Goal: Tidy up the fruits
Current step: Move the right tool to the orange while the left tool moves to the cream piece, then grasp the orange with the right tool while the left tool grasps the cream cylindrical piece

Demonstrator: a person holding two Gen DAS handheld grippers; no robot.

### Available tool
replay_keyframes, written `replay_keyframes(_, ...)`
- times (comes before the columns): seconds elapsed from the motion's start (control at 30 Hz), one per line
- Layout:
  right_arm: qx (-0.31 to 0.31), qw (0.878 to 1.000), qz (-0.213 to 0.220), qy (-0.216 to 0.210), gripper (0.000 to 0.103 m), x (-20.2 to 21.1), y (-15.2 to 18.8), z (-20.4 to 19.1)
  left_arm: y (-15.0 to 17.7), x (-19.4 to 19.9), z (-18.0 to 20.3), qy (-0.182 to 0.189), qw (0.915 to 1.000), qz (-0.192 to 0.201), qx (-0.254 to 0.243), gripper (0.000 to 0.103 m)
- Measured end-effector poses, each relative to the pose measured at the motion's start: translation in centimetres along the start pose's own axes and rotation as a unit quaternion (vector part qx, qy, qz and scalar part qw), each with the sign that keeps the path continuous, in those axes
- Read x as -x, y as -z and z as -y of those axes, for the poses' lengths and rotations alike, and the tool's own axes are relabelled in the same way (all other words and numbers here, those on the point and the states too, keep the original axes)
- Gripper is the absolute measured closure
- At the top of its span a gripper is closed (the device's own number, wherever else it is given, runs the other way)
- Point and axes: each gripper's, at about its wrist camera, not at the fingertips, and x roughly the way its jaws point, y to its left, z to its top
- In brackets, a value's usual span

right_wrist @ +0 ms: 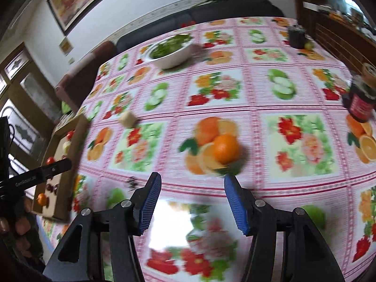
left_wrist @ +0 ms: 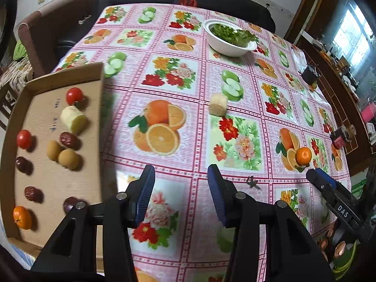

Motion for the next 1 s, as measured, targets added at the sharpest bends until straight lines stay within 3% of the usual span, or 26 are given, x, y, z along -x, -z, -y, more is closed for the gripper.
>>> replay_keyframes(0.27, 0.009, 0.999, 0.005, 0.039, 0.045, -2.5, -1.4, 0.7, -3.1, -3.5, 2.9, 0.021, 0.9996, -0.002, -0.017, 0.059)
replay_keyframes(0.57, 0.010, 0.999, 0.004, 0.044, 0.045, -4.4, -2.0, 1.2, -6.7, -9.5, 4.4, -0.006, 0.9996, -0.026, -0.007, 0.059)
replay_keyframes(0.77, 0.024, 0.998, 0.008, 0.053, 0.044, -4.7, -2.0, 0.7, -7.5, -10.4, 5.2, -0.027, 0.9995, 0.000, -0.015, 0.057)
replay_keyframes(0.8, 0.028, 0.998, 0.009, 0.056, 0.044, -4.7, -2.0, 0.6, -7.4, -10.4, 5.4, -0.031, 0.9993, 0.002, -0.021, 0.063)
replay_keyframes(0.87, 0.037, 0.997, 0.009, 0.063, 0.052, -4.8, -1.9, 0.2, -7.2, -10.3, 5.7, -0.025, 0.9993, 0.003, -0.029, 0.076)
replay_keyframes(0.93, 0.043, 0.997, 0.009, 0.068, 0.069, -4.8, -1.8, 0.0, -6.9, -10.1, 5.7, -0.027, 0.9992, 0.000, -0.030, 0.078)
replay_keyframes(1.0, 0.042, 0.997, 0.007, 0.061, 0.069, -4.7, -1.7, -0.1, -6.1, -9.5, 5.2, -0.023, 0.9994, -0.002, -0.026, 0.078)
